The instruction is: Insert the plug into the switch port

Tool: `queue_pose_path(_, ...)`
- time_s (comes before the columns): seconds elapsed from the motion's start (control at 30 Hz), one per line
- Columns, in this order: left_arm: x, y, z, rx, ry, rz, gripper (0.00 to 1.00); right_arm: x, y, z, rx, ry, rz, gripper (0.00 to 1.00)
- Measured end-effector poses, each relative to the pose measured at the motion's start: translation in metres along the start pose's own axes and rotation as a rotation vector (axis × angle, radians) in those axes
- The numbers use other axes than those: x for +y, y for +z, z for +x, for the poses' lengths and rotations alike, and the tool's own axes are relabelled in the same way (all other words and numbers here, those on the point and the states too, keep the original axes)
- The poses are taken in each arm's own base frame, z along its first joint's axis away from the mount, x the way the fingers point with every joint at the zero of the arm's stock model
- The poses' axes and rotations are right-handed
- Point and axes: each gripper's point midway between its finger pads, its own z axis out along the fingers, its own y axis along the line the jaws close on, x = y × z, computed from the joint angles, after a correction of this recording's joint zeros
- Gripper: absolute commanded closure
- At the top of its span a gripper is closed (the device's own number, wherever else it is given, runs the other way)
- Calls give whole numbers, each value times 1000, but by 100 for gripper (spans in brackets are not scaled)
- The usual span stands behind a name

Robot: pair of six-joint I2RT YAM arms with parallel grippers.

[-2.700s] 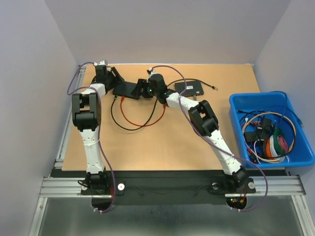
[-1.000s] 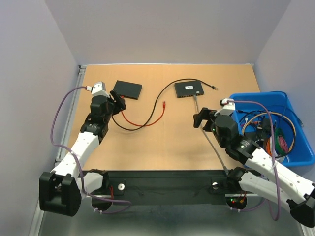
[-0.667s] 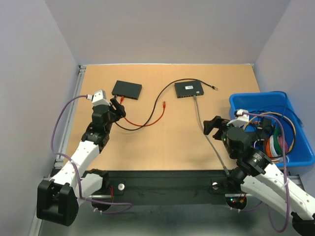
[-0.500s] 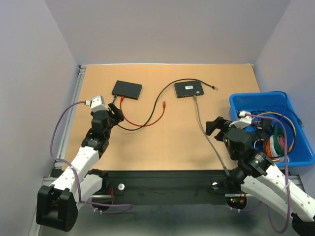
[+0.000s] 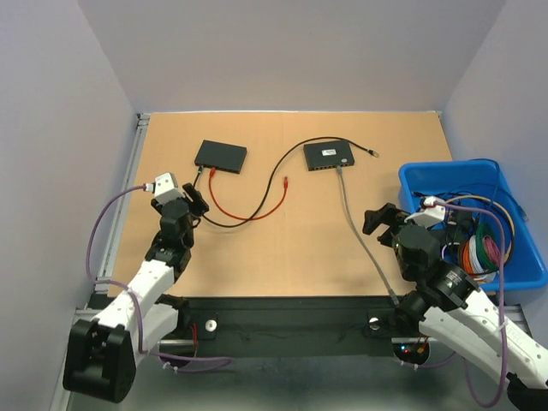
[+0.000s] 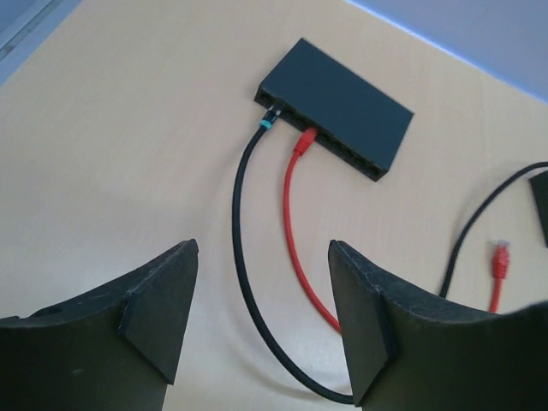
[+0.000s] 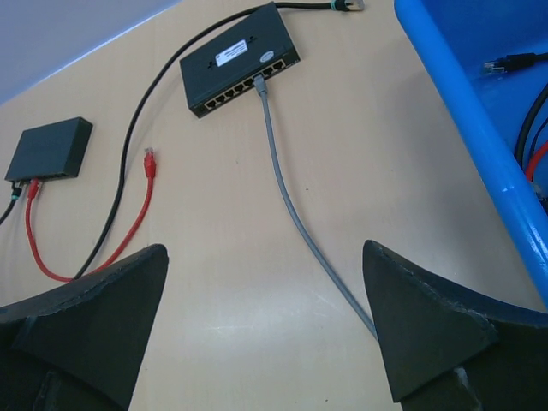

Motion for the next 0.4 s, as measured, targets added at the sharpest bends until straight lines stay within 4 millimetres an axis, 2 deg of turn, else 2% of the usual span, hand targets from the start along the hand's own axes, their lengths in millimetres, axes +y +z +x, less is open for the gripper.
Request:
queue_pose_path(0.2,5,29,13,76,81,-102,31,-1,2,4,12,-10,9,0)
queue_pose_path(0.4,-1,48,9,79,140,-115,31,-1,2,5,16,-13,10,0)
